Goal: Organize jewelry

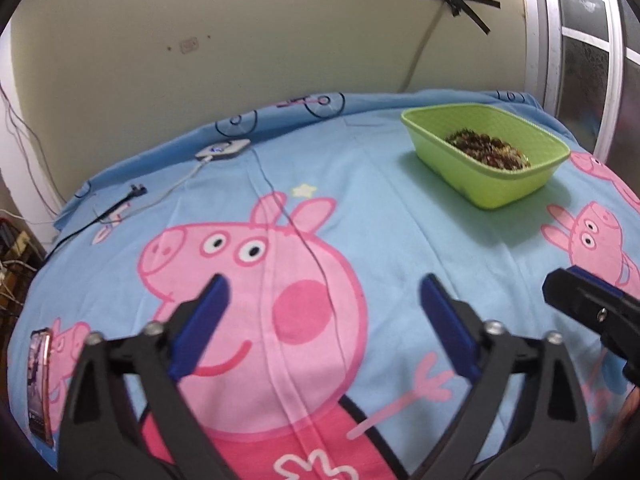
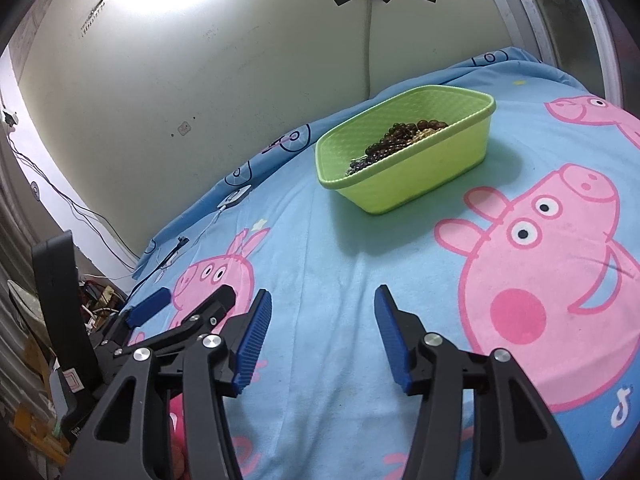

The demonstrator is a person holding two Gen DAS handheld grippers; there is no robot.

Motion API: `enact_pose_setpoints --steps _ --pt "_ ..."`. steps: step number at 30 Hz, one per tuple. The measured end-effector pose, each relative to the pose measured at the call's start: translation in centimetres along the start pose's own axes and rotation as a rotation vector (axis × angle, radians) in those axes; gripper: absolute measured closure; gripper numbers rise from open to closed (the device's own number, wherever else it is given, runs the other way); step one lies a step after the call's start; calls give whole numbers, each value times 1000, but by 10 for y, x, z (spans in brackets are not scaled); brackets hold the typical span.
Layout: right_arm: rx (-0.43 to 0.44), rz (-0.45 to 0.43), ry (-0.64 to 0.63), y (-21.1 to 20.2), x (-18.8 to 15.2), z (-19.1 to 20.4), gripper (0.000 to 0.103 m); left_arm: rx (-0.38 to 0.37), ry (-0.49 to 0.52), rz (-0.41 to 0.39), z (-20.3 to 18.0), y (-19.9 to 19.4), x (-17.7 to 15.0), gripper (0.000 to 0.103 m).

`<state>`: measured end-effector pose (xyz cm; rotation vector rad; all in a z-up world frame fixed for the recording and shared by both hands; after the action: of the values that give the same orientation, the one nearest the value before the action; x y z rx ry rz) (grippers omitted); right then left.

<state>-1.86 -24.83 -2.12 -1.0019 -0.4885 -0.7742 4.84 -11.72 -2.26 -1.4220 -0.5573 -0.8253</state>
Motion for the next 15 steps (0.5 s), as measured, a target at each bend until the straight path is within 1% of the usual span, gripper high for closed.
enact_pose_setpoints --steps 4,8,15 --pt "16 7 3 0 1 -1 69 14 -6 -2 4 -4 3 6" --pt "30 14 12 -1 0 -3 69 54 19 21 3 -4 1 6" --pt "61 19 23 -4 2 -3 69 53 25 51 0 -6 -1 6"
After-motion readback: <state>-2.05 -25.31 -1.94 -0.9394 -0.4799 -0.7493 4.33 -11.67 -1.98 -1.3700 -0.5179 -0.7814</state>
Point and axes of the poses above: each gripper's, at about its wrist camera, not at the fingertips, and y roughly the way its jaws point, z to its left, x to its top, the point moved 9 cm from there along y, roughly the way its jaws point, and after that the axes turned 5 degrees about -x, right-handed, at the moved point
